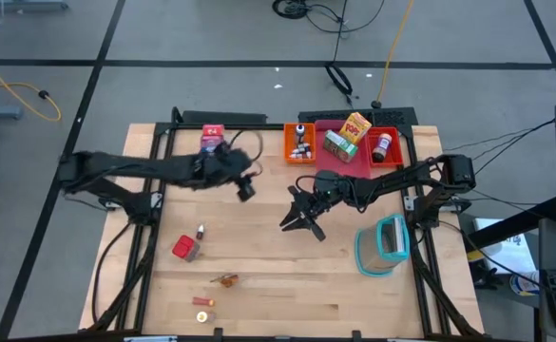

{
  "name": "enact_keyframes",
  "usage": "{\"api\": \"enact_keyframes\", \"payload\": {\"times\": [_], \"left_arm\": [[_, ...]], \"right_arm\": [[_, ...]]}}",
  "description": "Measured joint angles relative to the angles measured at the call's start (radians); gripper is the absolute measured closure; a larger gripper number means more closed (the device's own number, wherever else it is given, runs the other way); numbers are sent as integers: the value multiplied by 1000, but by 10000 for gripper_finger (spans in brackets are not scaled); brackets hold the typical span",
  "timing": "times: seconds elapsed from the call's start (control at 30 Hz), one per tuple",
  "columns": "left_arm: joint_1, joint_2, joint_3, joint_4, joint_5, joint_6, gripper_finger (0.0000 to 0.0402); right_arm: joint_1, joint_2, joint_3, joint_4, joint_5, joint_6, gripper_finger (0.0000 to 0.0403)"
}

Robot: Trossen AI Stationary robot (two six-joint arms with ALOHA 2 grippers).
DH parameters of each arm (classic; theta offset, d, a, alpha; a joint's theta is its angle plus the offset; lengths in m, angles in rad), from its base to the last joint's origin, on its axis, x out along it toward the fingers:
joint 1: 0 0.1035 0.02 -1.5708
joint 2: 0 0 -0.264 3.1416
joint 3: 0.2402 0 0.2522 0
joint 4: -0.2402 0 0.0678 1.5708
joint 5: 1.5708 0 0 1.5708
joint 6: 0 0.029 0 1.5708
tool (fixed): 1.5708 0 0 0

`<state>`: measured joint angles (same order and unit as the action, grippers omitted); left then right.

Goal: Pick & Place Kitchen Items
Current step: Put the orange seasoning pack into the red bin

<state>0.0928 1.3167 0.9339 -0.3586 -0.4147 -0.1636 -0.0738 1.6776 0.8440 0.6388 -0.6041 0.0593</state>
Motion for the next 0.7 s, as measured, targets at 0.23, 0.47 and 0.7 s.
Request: {"api": "enact_keyframes", "payload": {"times": [0.23, 0.47, 0.7], "left_arm": [[-291, -210, -161, -25, 9, -223, 204], [-623, -235, -272, 75, -24, -389, 204], [-857, -229, -285, 159, -47, -548, 204]], "right_arm": [[-1, 0, 0, 0, 0, 0, 339], [-1, 0, 0, 0, 3, 0, 339], [-1, 0, 0, 0, 7, 0, 339]]}}
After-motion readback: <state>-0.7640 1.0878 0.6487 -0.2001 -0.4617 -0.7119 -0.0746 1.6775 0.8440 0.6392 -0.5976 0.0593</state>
